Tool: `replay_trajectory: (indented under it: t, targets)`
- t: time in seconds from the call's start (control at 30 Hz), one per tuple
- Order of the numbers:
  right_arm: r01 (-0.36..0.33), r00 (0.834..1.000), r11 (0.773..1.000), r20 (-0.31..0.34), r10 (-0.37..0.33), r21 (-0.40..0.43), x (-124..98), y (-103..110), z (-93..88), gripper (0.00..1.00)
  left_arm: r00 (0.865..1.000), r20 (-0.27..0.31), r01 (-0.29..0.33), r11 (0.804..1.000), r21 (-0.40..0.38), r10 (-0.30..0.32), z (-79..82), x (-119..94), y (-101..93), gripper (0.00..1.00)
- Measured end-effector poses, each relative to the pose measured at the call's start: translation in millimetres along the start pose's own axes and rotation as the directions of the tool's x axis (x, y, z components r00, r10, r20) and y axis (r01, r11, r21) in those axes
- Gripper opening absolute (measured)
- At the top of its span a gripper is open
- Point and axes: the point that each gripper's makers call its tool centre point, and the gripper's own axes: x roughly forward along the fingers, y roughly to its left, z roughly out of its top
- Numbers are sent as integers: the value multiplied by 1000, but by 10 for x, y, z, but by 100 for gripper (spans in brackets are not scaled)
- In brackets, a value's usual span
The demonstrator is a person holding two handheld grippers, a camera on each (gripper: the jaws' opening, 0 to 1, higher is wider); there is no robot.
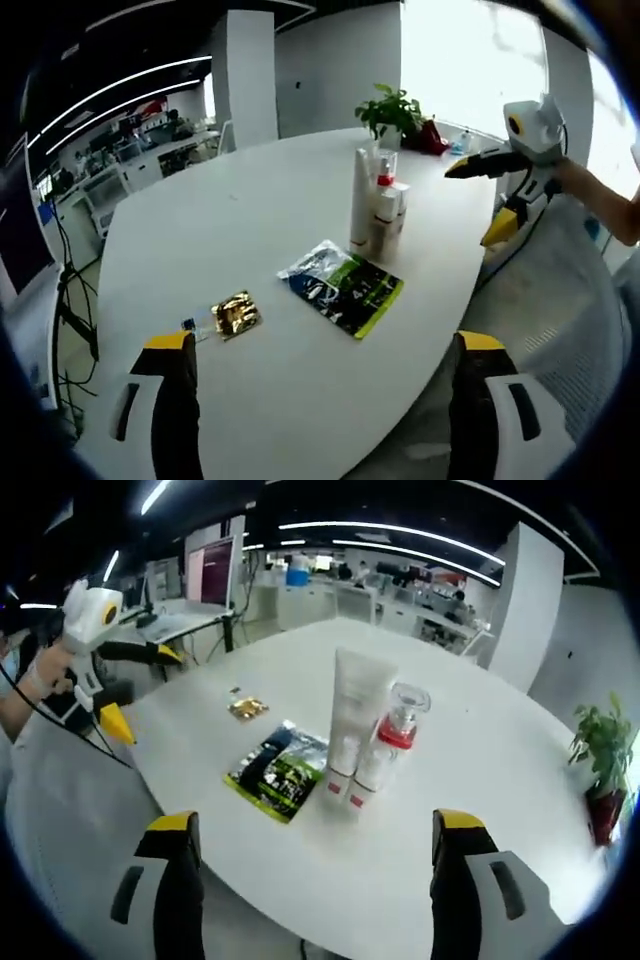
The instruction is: Arrange the skincare products in the storage area until every visible bottle or jar stands upright without overlapping.
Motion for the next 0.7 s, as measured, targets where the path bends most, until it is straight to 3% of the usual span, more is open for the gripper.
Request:
replay_trajectory:
  t: [0.7]
  targets:
    - [-3, 1000, 1000, -5, 3, -13, 80, 17, 39, 100, 1000, -26, -5, 1000, -24, 5, -147, 1, 22, 99]
